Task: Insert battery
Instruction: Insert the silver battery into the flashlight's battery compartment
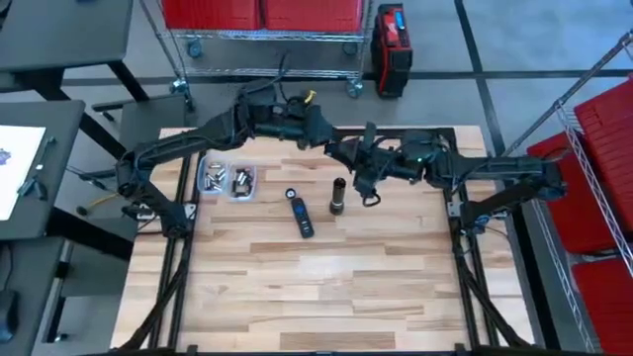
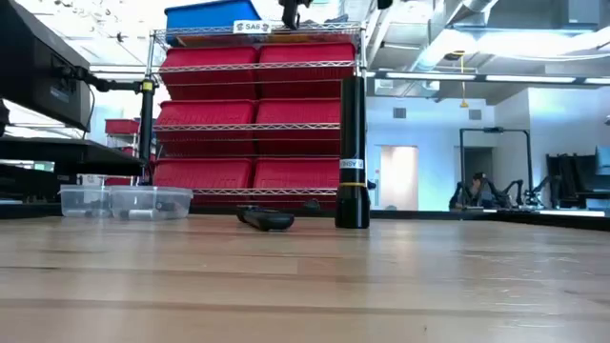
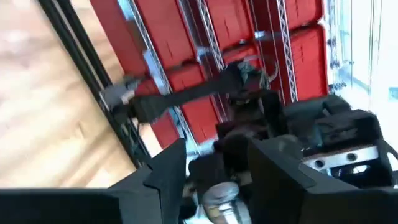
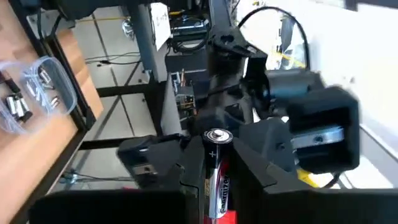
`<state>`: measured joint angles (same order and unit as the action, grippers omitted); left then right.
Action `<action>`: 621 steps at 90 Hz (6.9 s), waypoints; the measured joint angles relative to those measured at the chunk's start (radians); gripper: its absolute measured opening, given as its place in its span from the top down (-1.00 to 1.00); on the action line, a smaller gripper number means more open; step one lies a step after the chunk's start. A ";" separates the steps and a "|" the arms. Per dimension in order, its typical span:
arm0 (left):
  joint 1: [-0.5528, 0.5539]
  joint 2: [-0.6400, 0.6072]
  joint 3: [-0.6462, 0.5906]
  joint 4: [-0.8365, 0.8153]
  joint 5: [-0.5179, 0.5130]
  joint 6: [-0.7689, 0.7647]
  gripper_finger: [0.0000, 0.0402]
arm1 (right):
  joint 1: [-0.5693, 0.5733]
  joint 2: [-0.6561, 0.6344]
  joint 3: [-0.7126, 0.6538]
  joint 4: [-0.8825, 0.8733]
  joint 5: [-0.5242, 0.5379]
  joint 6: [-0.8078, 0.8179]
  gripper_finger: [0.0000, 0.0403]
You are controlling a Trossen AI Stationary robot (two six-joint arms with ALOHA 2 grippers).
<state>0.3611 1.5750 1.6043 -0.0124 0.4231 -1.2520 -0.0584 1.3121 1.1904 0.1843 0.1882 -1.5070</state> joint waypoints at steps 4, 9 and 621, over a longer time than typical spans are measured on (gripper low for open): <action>0.000 -0.002 0.000 0.000 0.010 -0.002 0.25 | 0.001 0.000 0.000 -0.009 0.000 -0.014 0.84; 0.000 -0.002 0.000 0.000 0.023 -0.009 0.25 | 0.000 0.000 0.000 -0.010 0.000 -0.028 0.84; -0.143 -0.050 -0.320 0.353 -0.159 1.053 0.62 | -0.092 -0.115 -0.223 -0.036 -0.220 1.574 0.82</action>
<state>0.2182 1.5253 1.2844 0.3403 0.2642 -0.1987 -0.1506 1.1973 0.9676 0.1486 -0.0320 0.0667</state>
